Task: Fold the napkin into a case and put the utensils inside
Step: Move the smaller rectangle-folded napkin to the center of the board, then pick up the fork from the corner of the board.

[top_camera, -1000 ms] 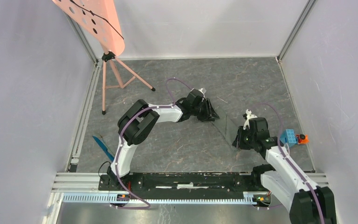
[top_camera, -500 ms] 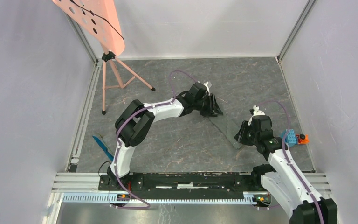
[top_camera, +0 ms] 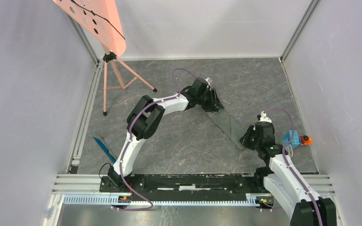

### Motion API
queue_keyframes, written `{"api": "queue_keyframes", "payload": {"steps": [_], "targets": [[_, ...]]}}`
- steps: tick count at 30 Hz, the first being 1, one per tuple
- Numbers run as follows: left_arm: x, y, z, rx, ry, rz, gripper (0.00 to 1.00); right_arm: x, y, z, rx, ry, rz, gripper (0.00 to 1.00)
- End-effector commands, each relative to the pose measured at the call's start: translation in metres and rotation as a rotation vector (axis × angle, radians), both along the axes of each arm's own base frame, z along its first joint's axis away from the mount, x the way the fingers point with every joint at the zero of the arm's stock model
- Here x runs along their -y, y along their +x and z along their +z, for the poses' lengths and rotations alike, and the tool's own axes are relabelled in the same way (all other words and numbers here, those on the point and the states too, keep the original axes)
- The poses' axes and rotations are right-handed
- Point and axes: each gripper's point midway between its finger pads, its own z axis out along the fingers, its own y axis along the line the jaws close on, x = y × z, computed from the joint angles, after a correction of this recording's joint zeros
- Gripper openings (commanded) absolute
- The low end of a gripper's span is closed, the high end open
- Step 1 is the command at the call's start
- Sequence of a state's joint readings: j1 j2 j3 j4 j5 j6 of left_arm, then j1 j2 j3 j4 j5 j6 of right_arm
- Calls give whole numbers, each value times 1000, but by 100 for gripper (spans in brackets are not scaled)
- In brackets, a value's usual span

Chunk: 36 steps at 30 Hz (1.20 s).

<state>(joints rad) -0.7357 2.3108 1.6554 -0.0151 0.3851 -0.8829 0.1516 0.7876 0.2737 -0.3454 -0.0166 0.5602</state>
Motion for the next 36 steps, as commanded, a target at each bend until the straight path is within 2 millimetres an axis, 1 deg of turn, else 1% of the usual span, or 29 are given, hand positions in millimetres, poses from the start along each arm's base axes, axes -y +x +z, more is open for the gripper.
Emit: {"api": "queue_keyframes", "payload": {"steps": [1,4,5,6,7,8,9,10,11,12,13,14,15,16,17,19,21,23,24,25,27,28,29,30,32,33,34,35,36], "targets": [[3,-9,-4,35,36,-61,47,34,-38,-36,-134,-124,-107,28],[3,-10,8,79,61,-76,49,25,-24,-17,-63,-92,-55,29],[2,-10,16,95,72,-86,50,19,-16,-6,-20,-76,-19,30],[0,-9,29,124,78,-96,52,15,-7,8,32,-75,28,32],[-3,-10,48,162,80,-102,54,9,0,23,83,-67,71,39],[-9,-11,62,193,94,-101,57,6,7,40,136,-76,114,44],[-17,-13,84,240,105,-100,60,2,13,55,191,-75,153,49],[-27,-16,101,278,129,-92,63,-3,18,69,232,-83,198,52],[-38,-21,121,322,143,-82,65,-6,23,80,262,-96,235,57],[-52,-28,137,351,154,-65,68,-9,25,86,272,-109,270,61],[-64,-35,147,364,164,-52,69,-14,27,92,282,-107,311,64],[-78,-46,155,374,173,-38,73,-23,29,95,290,-95,363,66],[-94,-56,160,382,185,-22,75,-32,30,97,295,-82,417,69],[-111,-67,155,373,214,-6,76,-42,31,98,293,-75,474,70],[-129,-78,160,374,231,17,77,-51,32,99,305,-74,521,71],[-172,-99,148,336,312,87,77,-71,31,104,335,-79,618,74],[-222,-117,136,290,394,191,77,-94,27,108,364,-62,725,76],[-280,-134,123,236,500,348,74,-111,22,110,379,-37,795,76],[-311,-147,117,195,553,432,73,-117,21,112,398,-25,818,76],[-345,-155,114,158,603,546,73,-123,19,113,414,-13,842,76],[-406,-177,108,61,718,731,73,-128,16,115,428,-1,873,76],[-435,-185,108,24,763,847,75,-129,14,114,428,1,880,76],[-458,-193,107,-9,803,931,81,-130,13,114,433,4,892,76],[-479,-198,110,-28,823,1037,88,-130,12,114,435,9,899,76],[-503,-193,119,-23,819,1154,99,-132,8,113,435,20,922,76],[-514,-190,118,-46,829,1200,100,-134,6,113,436,30,934,76],[-530,-185,115,-76,846,1258,100,-135,3,115,442,41,943,76],[-546,-185,105,-141,865,1314,100,-137,1,117,447,53,949,76],[-557,-180,97,-184,856,1345,100,-138,-1,119,454,67,958,76]]}}
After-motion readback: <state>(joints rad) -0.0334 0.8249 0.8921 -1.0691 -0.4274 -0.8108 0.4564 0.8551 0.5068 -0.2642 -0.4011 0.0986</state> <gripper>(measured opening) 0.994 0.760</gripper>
